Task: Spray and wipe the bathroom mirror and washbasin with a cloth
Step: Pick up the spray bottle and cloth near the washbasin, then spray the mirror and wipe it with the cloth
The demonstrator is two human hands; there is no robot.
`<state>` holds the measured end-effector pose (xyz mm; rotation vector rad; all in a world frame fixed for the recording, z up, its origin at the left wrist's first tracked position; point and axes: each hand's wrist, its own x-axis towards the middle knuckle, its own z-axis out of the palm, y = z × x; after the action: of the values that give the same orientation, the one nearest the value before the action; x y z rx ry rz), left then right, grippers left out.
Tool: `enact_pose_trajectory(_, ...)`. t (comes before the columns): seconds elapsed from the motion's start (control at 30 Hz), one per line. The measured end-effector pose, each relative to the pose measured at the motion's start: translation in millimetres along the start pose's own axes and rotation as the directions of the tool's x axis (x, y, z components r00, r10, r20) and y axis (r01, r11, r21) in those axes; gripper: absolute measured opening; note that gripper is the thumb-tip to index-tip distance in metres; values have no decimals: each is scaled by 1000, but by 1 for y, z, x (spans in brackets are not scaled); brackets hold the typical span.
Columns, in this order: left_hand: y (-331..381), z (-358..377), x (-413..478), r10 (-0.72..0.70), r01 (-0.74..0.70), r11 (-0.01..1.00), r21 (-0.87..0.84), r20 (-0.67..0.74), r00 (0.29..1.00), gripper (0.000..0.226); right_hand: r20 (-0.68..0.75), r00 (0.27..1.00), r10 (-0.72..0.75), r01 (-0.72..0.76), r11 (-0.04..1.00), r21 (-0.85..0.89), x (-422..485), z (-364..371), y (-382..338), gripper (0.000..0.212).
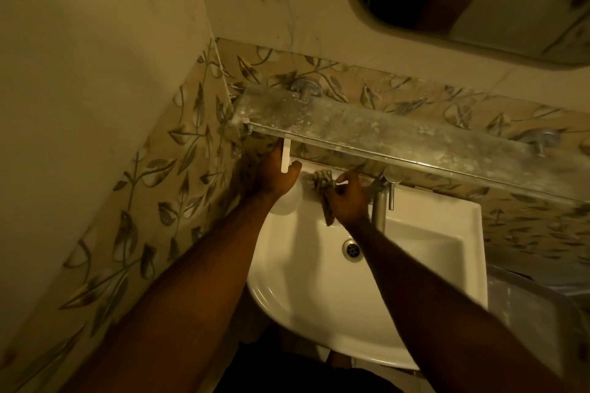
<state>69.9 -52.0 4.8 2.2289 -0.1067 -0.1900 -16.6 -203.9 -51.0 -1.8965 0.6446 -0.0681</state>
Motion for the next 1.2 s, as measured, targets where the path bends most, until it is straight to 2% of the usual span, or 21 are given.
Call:
enact_pose_trajectory(0.03, 1, -3, -6, 4, -4, 1000, -13, -7, 1000, 65, -19, 997, 81, -76, 979, 187, -4, 0, 0, 17)
enact_pose_trajectory(0.07, 2, -6, -11, 5, -5, 1000, -25, -13, 1000, 63, 13, 987, 162, -155, 917, 368, -9, -1, -1, 12)
enact_pose_trajectory(0.1, 2, -9, -18, -8, 7, 999, -41, -19, 1000, 62, 97, 969, 225, -242, 818, 521, -17, -3, -5, 9)
enact_pose_trajectory(0.13, 2, -11, -25, -23, 21, 998, -55, -35, 999, 62, 211, 942, 260, -335, 699, 632, -24, -6, -6, 14)
enact_pose_trajectory(0.23, 0, -13, -43, -77, 67, 995, -79, -129, 989, 61, 469, 847, 250, -531, 339, 777, -45, -16, -5, 39)
enact_pose_trajectory(0.27, 1, -13, -50, -86, 74, 994, -83, -157, 984, 62, 506, 831, 229, -553, 254, 793, -51, -18, -5, 42)
enact_pose_trajectory(0.33, 5, -14, -64, -91, 80, 995, -64, -190, 978, 64, 536, 817, 214, -571, 167, 804, -62, -22, -7, 38)
enact_pose_trajectory(0.47, 11, -14, -89, 12, -10, 1000, 12, -212, 977, 51, 555, 820, 140, -572, 191, 797, -79, -30, -7, 33)
enact_pose_trajectory(0.6, 19, -17, -111, 113, -123, 992, -21, -273, 956, 44, 532, 846, 36, -518, 293, 804, -94, -43, -14, 49)
enact_pose_trajectory(0.7, 40, -26, -122, 201, -227, 973, -44, -325, 924, 32, 490, 871, -37, -432, 419, 799, -100, -62, -36, 54)
enact_pose_trajectory(0.77, 65, -36, -126, 250, -292, 954, -64, -368, 896, 22, 455, 888, -67, -379, 452, 807, -98, -83, -61, 53)
enact_pose_trajectory(0.87, 114, -52, -124, 280, -373, 913, -165, -411, 868, 25, 412, 907, -85, -323, 488, 811, -100, -120, -102, 48)
enact_pose_trajectory(1.0, 190, -85, -118, 412, -534, 832, -150, -477, 776, 19, 426, 902, -69, -284, 650, 705, -109, -150, -137, 35)
enact_pose_trajectory(1.1, 231, -105, -114, 457, -587, 802, -108, -521, 721, 15, 390, 921, 15, -304, 656, 691, -111, -163, -149, 32)
enact_pose_trajectory(1.2, 253, -118, -112, 477, -611, 786, -99, -531, 700, 18, 353, 935, 37, -286, 670, 685, -118, -175, -159, 38)
